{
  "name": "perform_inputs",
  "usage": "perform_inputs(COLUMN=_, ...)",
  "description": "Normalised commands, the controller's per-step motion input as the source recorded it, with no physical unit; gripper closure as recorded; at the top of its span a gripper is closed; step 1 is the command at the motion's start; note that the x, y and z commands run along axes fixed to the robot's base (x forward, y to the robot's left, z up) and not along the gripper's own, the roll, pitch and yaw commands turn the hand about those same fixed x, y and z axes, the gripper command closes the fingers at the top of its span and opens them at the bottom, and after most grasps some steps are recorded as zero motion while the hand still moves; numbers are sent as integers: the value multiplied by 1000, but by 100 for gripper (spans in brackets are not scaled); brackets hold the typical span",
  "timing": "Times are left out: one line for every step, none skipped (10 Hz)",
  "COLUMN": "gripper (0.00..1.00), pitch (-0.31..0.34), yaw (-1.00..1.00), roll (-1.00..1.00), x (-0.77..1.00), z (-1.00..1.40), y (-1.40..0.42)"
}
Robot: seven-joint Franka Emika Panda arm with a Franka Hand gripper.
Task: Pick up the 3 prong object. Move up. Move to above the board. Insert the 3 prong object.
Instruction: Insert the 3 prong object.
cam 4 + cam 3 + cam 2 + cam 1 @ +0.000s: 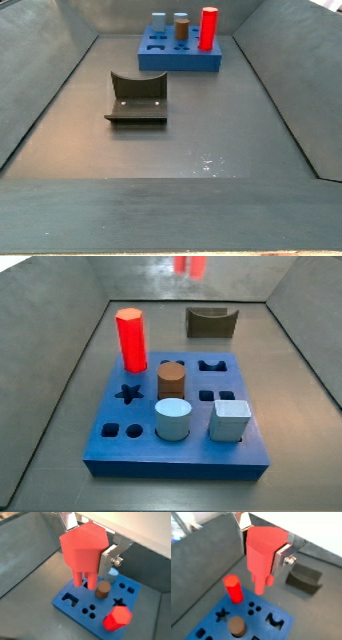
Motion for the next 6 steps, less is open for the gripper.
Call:
perform_inputs(gripper=100, pitch=-6, yaw=-520, roll=23, x=286, z=-840, y=3)
perform_inputs(gripper=100, pitch=-29, yaw=-477, roll=36, x=109, z=-806, y=14)
perform_inputs(gripper=100, pitch=-77, yaw=-397, roll=41, x=0, z=-860, y=14)
perform_inputs(gripper=100, pitch=-93, yaw=-349, roll=64, x=0, z=-817, y=40)
perform_inputs(gripper=100, pitch=-91, yaw=-317, roll=77, x=-57, z=-740, y=69)
perform_inputs(gripper=100, pitch=-101, yaw=-269, roll=66, x=-91, z=-677, y=37)
